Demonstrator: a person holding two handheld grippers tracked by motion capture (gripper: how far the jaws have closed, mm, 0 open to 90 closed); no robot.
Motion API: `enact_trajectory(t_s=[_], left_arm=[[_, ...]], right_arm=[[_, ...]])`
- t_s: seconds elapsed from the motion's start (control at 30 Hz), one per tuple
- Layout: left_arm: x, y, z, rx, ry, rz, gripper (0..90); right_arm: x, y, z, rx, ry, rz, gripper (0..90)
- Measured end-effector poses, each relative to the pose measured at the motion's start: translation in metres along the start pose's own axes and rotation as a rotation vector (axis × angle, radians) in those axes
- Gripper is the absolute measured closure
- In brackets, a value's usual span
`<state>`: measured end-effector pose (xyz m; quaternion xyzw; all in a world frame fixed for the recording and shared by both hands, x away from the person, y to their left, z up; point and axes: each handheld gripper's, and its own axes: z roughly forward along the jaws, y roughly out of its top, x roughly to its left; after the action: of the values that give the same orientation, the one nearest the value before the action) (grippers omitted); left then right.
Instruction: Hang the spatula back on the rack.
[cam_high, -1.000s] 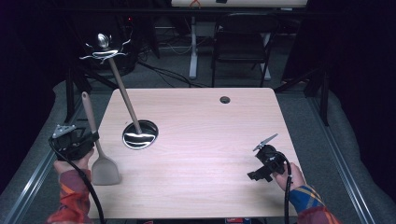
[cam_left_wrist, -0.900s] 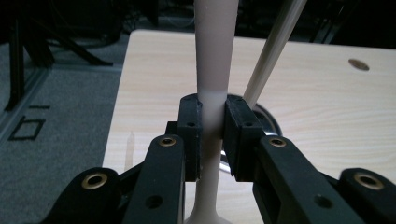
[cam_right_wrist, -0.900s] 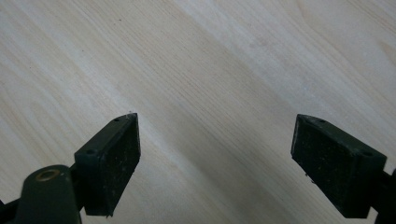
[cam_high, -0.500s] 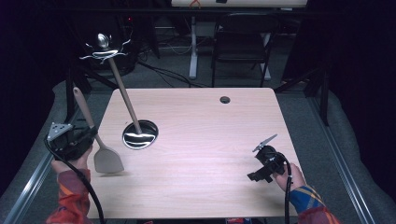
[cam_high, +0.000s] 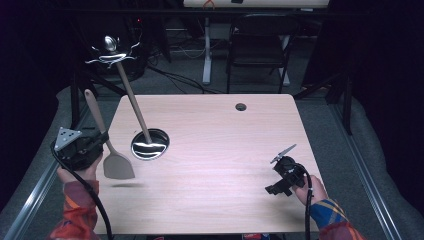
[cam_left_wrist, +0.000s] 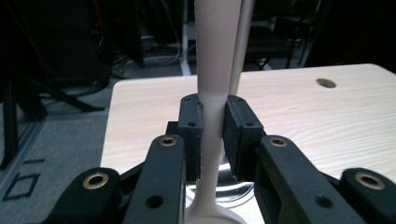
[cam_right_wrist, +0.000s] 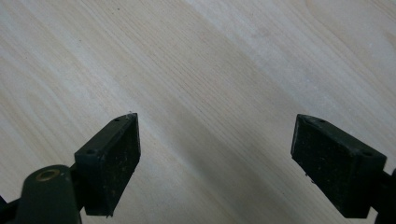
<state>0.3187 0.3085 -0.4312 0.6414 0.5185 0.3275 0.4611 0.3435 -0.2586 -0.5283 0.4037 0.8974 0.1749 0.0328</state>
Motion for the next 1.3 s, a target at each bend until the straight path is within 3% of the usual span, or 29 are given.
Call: enact_trajectory(t_s=[0.17,0.4,0.77,1.03,1.2,1.3], left_arm=[[-0.004,0.009,0.000,0.008,-0.028,0.047,78.1],[-0.015,0.019,0.000,0.007,-0.013,0.088,78.2],[-0.014,0.028,-0.002,-0.017,-0.017,0.088,78.2],[0.002,0.030,-0.002,-0.031,-0.074,0.050,78.1],[-0.005,0.037,-0.004,-0.045,-0.073,0.073,78.2],[-0.013,0.043,-0.005,-0.039,-0.044,0.078,78.2]], right_arm=[[0.000,-0.001,0.000,-0.001,-0.011,0.000,15.3],[0.000,-0.001,0.000,0.002,-0.006,0.005,15.3],[-0.001,-0.001,0.000,0.004,-0.008,0.005,15.3],[0.000,-0.001,-0.001,0.013,-0.009,0.002,15.3],[0.000,-0.001,0.000,0.009,0.000,0.008,15.3],[0.000,-0.001,0.000,0.013,-0.001,0.007,15.3]])
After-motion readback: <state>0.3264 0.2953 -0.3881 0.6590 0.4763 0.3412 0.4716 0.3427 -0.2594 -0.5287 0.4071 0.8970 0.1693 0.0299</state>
